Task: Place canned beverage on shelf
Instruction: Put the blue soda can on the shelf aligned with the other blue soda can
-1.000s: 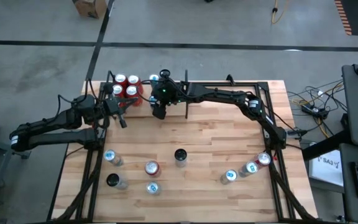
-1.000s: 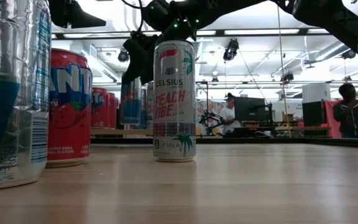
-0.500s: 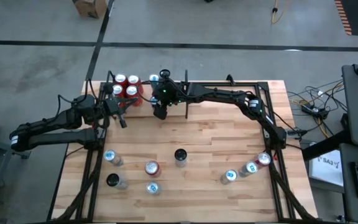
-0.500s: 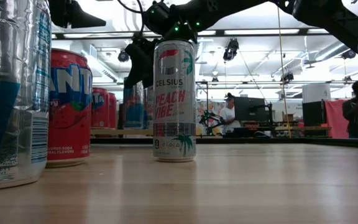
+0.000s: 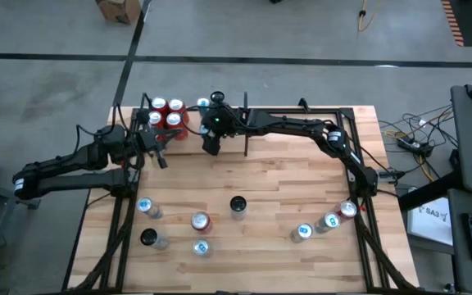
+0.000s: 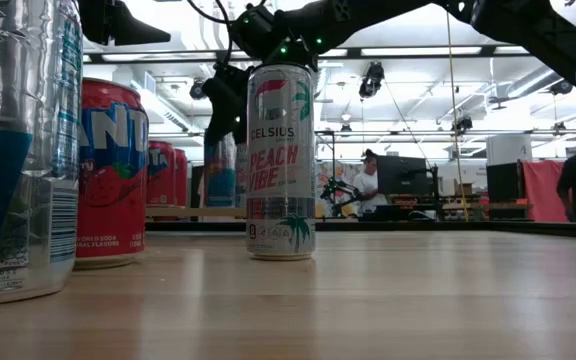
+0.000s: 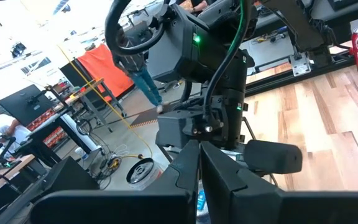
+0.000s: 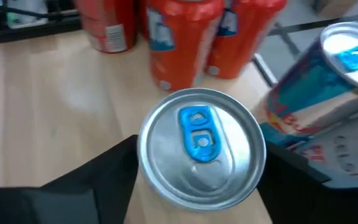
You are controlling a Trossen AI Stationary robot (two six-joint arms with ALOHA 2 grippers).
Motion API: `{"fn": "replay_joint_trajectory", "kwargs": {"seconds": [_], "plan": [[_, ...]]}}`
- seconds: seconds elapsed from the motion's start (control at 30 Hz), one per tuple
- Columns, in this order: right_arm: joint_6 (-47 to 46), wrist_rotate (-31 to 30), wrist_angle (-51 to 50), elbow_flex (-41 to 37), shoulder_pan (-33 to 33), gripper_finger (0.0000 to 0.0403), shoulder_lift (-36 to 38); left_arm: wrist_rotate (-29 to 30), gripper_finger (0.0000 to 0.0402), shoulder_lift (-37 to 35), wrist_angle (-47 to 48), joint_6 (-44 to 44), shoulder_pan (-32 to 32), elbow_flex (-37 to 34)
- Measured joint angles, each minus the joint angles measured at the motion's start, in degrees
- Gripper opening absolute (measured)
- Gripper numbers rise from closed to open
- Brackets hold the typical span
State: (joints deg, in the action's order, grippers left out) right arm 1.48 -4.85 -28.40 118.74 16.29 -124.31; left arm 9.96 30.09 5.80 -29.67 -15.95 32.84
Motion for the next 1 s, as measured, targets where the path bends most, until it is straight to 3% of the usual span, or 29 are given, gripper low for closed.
{"fn": "replay_joint_trajectory", "kwargs": {"seconds": [0.2,0.5,1.0], "plan": [[0.7,0.1,0.5,0.0,0.0,0.0318,0.0,0.0,0.0000,0.0,0.0,0.0,0.0,0.0],[0.9,0.2,-2.4,4.0,0.0,0.0306,0.7,0.0,0.0000,0.0,0.3,0.0,0.0,0.0],[0.4,0.1,-21.3,15.0,-2.9,0.0304,1.3,0.0,0.0000,0.0,0.7,0.1,0.0,0.0]]}}
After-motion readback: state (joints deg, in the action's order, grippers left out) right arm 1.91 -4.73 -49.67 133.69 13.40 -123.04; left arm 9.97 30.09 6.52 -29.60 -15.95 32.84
